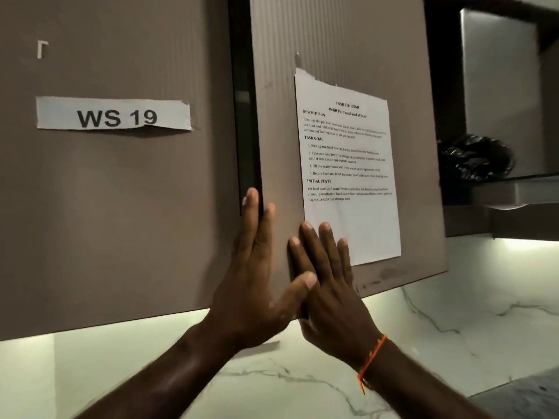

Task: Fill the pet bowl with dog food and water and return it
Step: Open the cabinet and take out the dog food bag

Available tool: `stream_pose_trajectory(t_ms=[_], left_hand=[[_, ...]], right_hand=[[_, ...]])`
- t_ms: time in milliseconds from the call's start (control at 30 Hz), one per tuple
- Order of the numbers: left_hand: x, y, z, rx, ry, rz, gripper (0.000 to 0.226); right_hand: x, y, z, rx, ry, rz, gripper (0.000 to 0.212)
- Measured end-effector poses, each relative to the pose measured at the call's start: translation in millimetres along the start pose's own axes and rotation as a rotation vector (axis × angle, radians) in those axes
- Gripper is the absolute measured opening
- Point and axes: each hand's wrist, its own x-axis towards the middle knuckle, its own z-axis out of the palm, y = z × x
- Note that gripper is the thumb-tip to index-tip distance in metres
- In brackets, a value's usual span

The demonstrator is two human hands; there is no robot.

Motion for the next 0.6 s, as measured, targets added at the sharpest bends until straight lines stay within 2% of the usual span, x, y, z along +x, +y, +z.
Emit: stream_pose_trajectory(t_ms=[67,133,267,300,367,433,600], left_hand=[[12,18,5,-0.187,0.109,-0.085,0.086],[23,36,10,-0.301,0.187,-0.082,0.080],[34,65,12,-0.532,0.225,-0.044,0.079],[35,71,10,-0.568,0.221,-0.042,0.078],[35,80,9,-0.594,0.237,-0.042,0.076],[36,89,9,-0.609,0.248,-0.036,0.074],[40,123,12,-0.710,0.224,0.036,0.075]], right_hand=[[-5,-2,-15,0.004,-0.001,0.000,0.087],[-11,-3,-29,0.005,-0.013,0.009,0.088],[-20,-1,-68,0.074,-0.108,0.025,0.116],[-21,1,-82,0.123,-0.134,0.024,0.114],[-20,2,-113,0.257,-0.131,0.042,0.097],[-14,0,-139,0.378,-0.050,0.092,0.085],[19,-11,-176,0.547,0.156,0.300,0.079]])
